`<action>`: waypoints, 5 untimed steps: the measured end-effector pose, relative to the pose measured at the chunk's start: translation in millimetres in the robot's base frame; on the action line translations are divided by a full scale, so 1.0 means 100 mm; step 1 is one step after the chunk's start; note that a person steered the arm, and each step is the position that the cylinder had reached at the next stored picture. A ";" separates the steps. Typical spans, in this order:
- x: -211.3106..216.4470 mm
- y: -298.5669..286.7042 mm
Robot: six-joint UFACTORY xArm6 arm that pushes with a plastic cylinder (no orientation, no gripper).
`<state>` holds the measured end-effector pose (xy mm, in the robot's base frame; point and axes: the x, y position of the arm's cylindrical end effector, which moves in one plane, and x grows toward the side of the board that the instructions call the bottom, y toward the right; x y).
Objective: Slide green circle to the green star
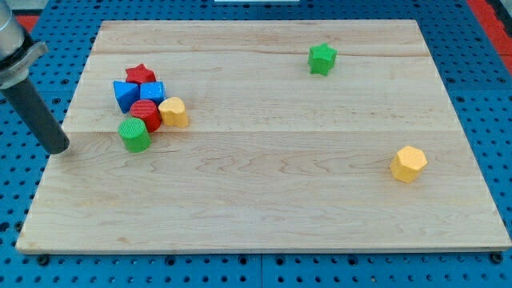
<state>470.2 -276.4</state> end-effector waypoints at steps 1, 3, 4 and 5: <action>-0.06 0.24; -0.06 0.89; -0.06 1.16; -0.06 1.41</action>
<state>464.2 -135.8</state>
